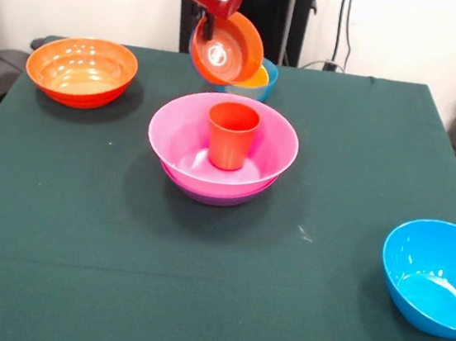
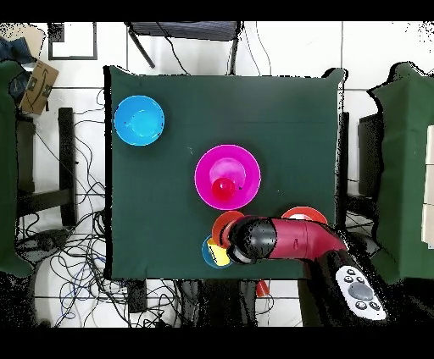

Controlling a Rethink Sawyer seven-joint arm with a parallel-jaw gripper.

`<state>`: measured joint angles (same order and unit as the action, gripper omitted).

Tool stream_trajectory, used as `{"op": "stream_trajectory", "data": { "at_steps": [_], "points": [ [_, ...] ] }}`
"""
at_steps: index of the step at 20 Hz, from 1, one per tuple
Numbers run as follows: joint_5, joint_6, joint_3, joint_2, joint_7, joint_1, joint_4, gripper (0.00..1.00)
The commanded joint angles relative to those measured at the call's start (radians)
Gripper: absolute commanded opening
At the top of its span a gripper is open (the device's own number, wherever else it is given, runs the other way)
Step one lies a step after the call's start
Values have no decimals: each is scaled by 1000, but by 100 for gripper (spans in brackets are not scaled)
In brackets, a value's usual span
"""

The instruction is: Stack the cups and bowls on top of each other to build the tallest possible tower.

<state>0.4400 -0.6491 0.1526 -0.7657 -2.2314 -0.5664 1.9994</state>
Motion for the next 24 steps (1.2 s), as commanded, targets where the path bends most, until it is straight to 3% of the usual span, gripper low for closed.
{"op": "stream_trajectory", "data": {
  "at_steps": [1, 4, 8, 14, 21, 24],
  "points": [
    [24, 71, 98, -21, 41, 58, -28, 0],
    [94, 261, 82, -51, -2, 94, -27, 0],
    [99, 405, 133, -70, 11, 80, -26, 0],
    [-16, 321, 283, -149, 77, 7, 9, 0],
    [-114, 207, 479, -172, 168, -98, -2, 0],
    [-128, 181, 527, -169, 180, -119, -17, 0]
  ]
}}
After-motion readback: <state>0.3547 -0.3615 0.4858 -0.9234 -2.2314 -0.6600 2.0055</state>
